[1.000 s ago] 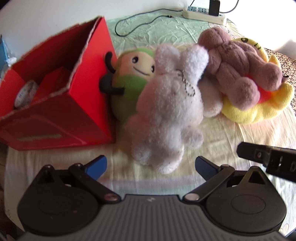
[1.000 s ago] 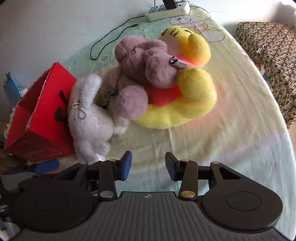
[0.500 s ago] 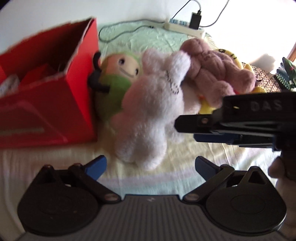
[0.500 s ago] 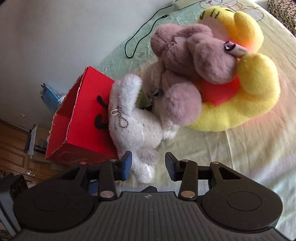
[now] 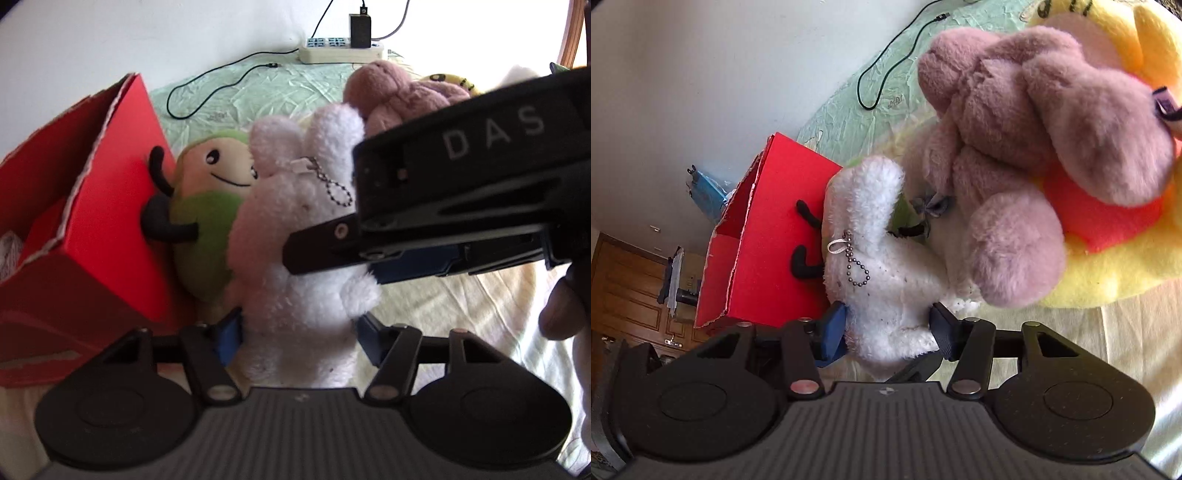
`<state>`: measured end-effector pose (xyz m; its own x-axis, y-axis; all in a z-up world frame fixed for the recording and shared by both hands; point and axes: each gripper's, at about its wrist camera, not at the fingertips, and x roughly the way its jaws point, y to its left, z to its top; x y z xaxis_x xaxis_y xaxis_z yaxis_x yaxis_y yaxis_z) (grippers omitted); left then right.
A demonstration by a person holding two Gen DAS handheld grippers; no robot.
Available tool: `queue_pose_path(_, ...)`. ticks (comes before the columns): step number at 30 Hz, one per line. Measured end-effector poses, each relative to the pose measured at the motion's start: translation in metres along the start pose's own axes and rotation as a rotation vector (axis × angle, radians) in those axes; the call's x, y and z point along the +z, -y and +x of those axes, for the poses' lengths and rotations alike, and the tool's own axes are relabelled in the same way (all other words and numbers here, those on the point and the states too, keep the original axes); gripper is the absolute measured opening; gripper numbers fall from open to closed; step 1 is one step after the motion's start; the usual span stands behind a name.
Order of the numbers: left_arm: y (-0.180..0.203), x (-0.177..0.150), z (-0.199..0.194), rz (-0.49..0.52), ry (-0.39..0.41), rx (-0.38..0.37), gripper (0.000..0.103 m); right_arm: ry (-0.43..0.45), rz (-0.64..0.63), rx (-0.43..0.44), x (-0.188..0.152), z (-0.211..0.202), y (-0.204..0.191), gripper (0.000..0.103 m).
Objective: Organize objects
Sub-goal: 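Close the right gripper on the white bunny plush's body, then lift the white bunny with the right gripper and carry it over the red box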
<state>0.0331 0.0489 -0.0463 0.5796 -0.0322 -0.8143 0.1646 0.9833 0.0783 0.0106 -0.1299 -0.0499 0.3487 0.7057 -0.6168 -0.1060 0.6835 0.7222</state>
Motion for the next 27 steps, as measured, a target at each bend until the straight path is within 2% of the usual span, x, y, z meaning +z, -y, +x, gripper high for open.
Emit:
queue_pose_path(7,-0.003,-0.004,-0.014,-0.005,0.006,-0.038,0.056,0.018,0.004,0.022,-0.001,-0.004,0.002,0.042)
queue_pose_path(15,0.003,-0.002,-0.055,-0.006,0.087,-0.06,0.055,0.093,-0.057,0.075,-0.008,-0.03,-0.015,0.04)
queue_pose_path(21,0.004,0.004,-0.095,-0.011,0.193,-0.023,0.055,0.169,-0.109,0.146,-0.003,-0.048,-0.036,0.04)
queue_pose_path(27,-0.014,0.011,-0.129,-0.056,0.277,0.008,0.055,0.223,-0.174,0.229,0.01,-0.055,-0.066,0.04)
